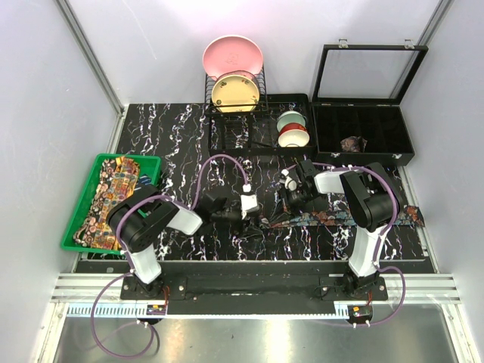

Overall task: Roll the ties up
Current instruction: Roll the tie at the center of the board.

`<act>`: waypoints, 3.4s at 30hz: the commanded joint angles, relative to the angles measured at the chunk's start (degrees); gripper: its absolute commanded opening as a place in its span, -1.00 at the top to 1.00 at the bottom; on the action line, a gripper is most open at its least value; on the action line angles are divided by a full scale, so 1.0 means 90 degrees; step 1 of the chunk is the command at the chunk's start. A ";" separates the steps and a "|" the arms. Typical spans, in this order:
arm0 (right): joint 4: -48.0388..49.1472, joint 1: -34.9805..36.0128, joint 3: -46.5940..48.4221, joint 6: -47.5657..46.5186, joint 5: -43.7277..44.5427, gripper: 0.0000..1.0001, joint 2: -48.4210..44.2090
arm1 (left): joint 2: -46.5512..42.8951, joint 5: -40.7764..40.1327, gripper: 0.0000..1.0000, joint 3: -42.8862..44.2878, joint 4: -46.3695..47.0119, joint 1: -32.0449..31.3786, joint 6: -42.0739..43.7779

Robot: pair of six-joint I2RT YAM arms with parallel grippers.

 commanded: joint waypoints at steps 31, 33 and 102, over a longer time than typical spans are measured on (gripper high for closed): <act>0.1215 0.0685 -0.0610 0.0077 0.0757 1.00 0.0346 | -0.1454 -0.1193 -0.43 0.1029 -0.4101 -0.0160 0.2032; 0.1264 0.0675 -0.0600 0.0116 0.0717 1.00 0.0464 | -0.1375 -0.0900 -0.43 0.1049 -0.4159 -0.0218 0.2216; 0.3925 -0.0106 -0.1614 0.2312 -0.1490 0.28 -0.0845 | -0.0037 -0.3410 0.79 0.3139 -0.8056 -0.1488 0.1524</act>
